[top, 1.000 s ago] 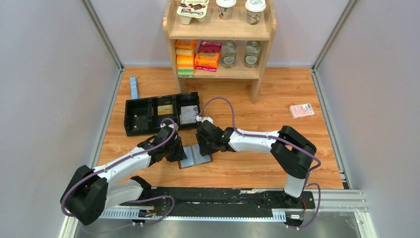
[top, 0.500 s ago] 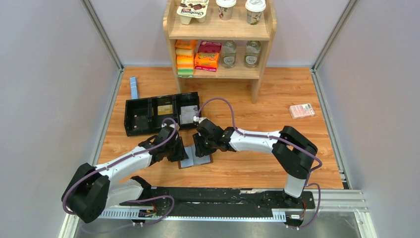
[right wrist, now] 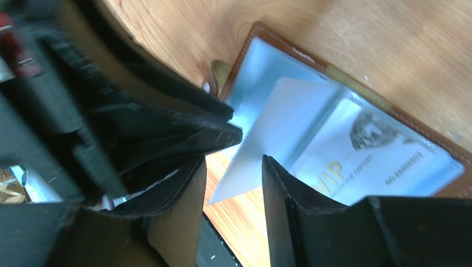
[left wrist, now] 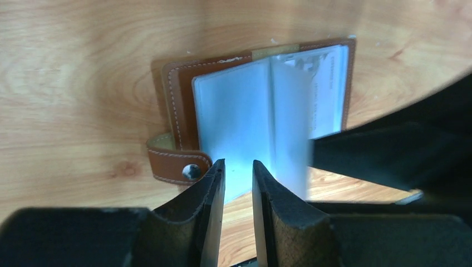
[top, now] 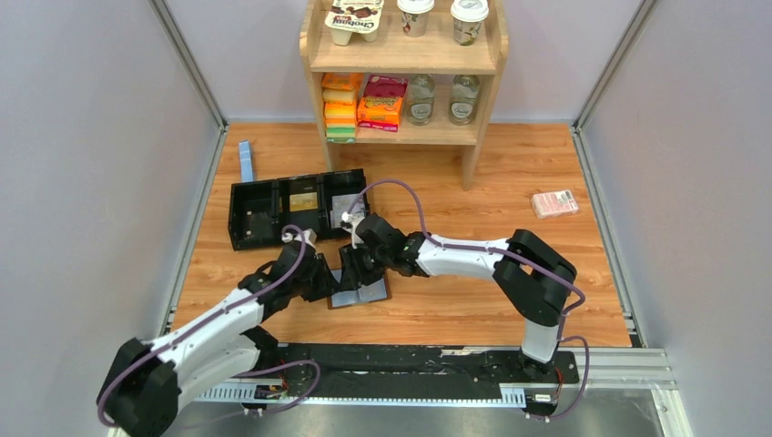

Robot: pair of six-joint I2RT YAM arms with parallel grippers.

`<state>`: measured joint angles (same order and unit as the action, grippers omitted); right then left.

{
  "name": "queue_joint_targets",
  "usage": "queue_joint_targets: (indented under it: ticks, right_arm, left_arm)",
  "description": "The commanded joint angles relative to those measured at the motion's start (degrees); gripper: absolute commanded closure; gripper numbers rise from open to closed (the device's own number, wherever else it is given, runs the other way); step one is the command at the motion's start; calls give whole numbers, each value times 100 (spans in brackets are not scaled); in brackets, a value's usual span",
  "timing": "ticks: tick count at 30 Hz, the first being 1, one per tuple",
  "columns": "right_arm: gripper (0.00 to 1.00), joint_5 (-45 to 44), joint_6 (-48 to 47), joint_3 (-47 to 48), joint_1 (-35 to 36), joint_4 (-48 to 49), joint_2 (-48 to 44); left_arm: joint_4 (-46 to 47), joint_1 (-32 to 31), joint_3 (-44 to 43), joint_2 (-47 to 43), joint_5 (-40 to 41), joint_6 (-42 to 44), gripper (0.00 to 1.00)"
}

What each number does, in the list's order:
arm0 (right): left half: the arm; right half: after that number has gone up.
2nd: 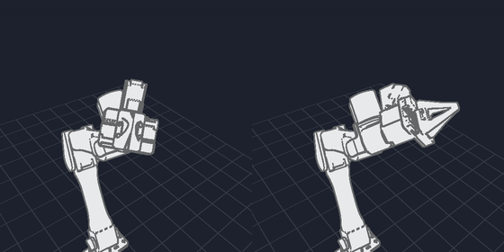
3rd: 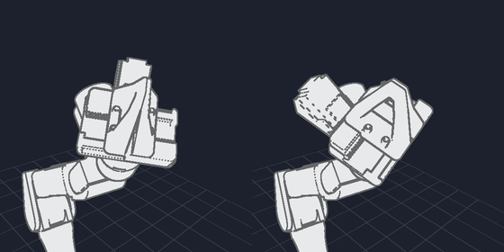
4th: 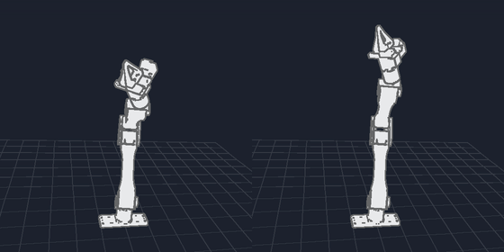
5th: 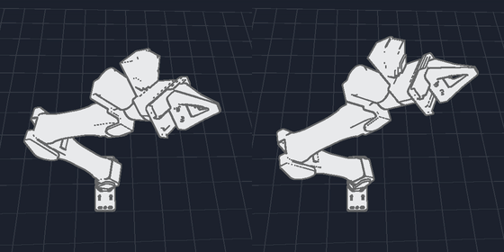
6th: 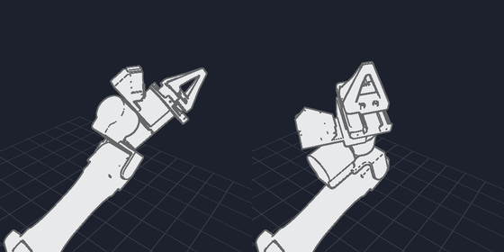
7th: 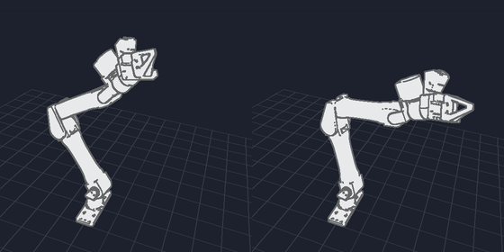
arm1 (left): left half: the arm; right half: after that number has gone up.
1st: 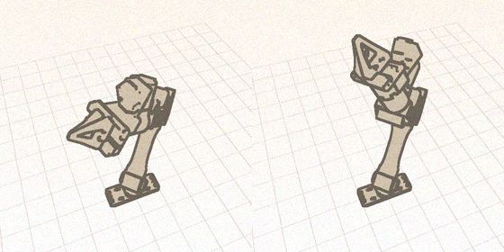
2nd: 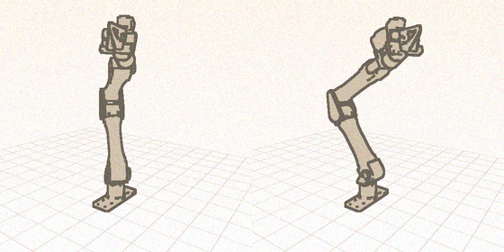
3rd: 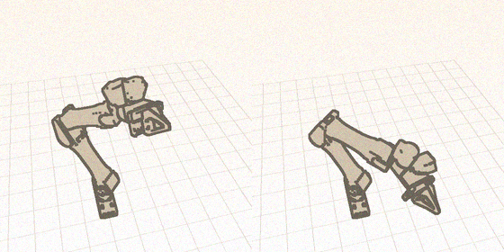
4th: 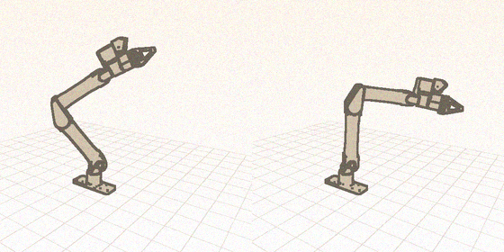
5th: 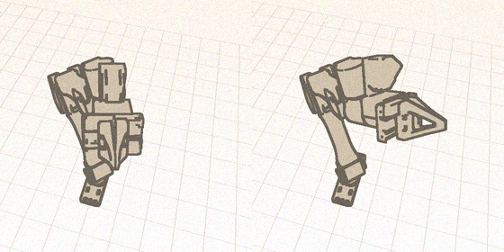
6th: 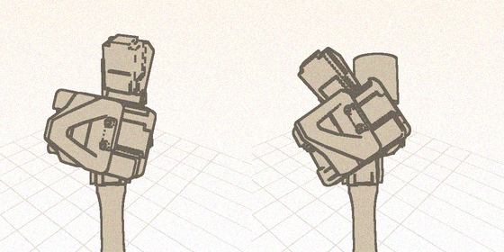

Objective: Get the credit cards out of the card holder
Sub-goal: Remove the credit card from the card holder.

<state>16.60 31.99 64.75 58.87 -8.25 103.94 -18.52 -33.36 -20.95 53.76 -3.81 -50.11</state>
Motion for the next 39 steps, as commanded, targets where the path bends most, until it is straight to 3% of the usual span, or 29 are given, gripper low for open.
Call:
queue_joint_targets:
  ticks: [1,6,11,21,28,39]
  right_arm:
    - [55,475,9,511,37,272,450]
    - [55,537,71,644,28,254,838]
    - [55,415,-17,671,19,148,707]
    - [55,-491,-447,135,-306,-1,-391]
    - [55,-772,-448,-296,-552,-45,-533]
    - [75,-720,-430,-463,-614,60,-261]
  left_arm:
    - [-370,-21,126,-1084,677,-526,67]
    - [-959,-21,170,-2358,1128,-763,66]
    - [-881,-21,162,-2686,1015,-808,63]
    - [-100,-21,-383,-1730,417,-658,58]
    - [542,-21,-445,-982,-224,-781,55]
    - [1579,-21,55,-111,-436,-1212,48]
